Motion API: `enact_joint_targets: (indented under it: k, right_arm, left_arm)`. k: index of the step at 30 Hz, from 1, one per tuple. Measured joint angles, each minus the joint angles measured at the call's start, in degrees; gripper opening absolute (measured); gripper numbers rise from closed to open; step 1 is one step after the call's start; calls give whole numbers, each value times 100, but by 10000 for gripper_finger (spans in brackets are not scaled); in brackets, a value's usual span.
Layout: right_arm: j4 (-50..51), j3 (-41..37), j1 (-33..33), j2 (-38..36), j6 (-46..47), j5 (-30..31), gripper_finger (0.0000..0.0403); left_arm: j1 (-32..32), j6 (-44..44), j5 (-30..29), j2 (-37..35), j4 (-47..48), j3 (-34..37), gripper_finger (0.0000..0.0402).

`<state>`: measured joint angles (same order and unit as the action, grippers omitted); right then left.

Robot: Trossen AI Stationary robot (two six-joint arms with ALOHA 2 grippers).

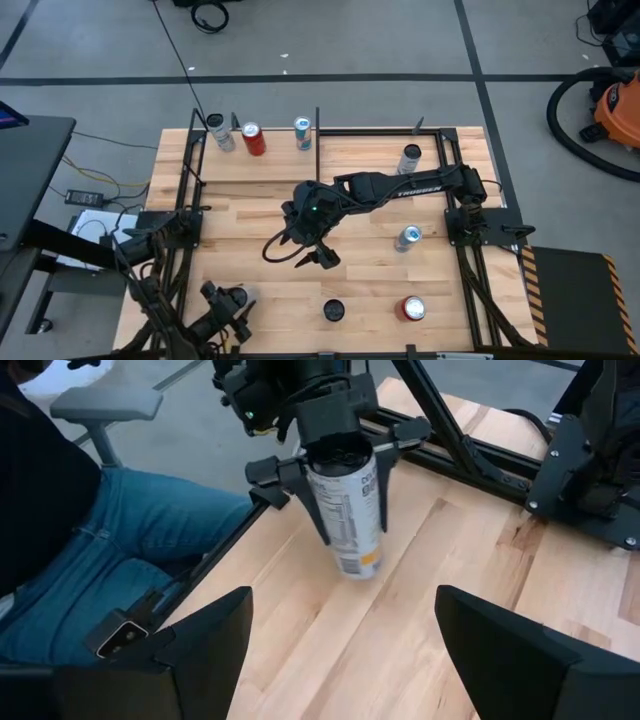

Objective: Place canned beverage on shelf
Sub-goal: Put the white-yellow soda can on the shelf

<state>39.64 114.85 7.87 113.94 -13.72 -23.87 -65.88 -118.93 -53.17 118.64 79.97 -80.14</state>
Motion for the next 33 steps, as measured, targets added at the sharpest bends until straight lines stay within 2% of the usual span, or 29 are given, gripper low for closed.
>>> enact_joint_targets:
  k: [7,13,18,26,33]
  right_arm:
    - [8,0,-75,-211,-340,-30,323]
    - [52,0,-128,-229,-881,-30,323]
    - [247,2,-203,-229,-959,-43,323]
    - [715,2,-150,-229,-1866,-194,323]
    - [423,7,-82,-151,-2083,-43,323]
  left_arm:
    - [182,-184,-97,-158,717,0,259]
    - [535,273,-111,-654,729,0,259]
    - [858,563,-116,-1132,802,-1,259]
    - [1528,1654,-150,-1756,816,-4,259]
    - [2072,2473,-368,-2054,634,-4,259]
